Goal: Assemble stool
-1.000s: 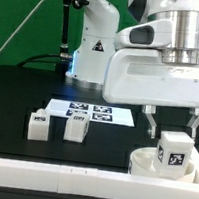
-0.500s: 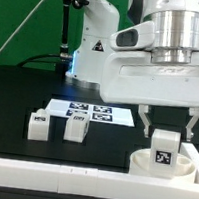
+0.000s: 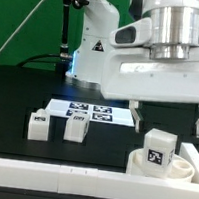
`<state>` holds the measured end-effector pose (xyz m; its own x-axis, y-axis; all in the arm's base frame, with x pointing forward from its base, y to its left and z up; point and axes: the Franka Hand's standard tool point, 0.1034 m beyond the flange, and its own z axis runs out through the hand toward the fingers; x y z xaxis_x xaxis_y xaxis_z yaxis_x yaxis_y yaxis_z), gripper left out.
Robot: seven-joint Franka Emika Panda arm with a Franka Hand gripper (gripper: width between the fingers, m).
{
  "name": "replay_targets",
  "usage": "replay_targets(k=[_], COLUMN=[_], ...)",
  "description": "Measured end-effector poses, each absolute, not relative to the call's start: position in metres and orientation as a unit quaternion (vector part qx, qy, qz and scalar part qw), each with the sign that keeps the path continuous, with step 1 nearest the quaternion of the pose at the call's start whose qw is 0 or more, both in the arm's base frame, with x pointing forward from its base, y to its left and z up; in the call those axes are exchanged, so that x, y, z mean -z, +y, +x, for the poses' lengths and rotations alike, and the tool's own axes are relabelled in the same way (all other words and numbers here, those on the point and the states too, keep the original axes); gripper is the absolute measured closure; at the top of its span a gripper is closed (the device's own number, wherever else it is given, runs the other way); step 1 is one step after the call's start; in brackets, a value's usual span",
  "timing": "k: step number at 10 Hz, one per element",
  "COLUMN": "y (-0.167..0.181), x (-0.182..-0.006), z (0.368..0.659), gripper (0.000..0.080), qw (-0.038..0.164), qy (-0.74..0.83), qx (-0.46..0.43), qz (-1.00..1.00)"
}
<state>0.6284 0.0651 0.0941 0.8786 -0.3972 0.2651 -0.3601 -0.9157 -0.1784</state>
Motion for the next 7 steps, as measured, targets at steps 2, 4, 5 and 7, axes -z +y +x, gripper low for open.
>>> replay_targets(k=[2, 4, 5, 7], y=[0.035, 0.028, 0.029, 0.029], x=[-0.109, -0.108, -0.108, -0.107], z=[0.614, 0.613, 0.613, 0.613], gripper=[0.0151, 0.0151, 0.0151, 0.0151], qw=[0.053, 0.050, 0.050, 0.049], qy=[0.166, 0.158, 0.155, 0.155], qx=[0.153, 0.152, 0.152, 0.152], qz=[-0.973, -0.974, -0.975, -0.975])
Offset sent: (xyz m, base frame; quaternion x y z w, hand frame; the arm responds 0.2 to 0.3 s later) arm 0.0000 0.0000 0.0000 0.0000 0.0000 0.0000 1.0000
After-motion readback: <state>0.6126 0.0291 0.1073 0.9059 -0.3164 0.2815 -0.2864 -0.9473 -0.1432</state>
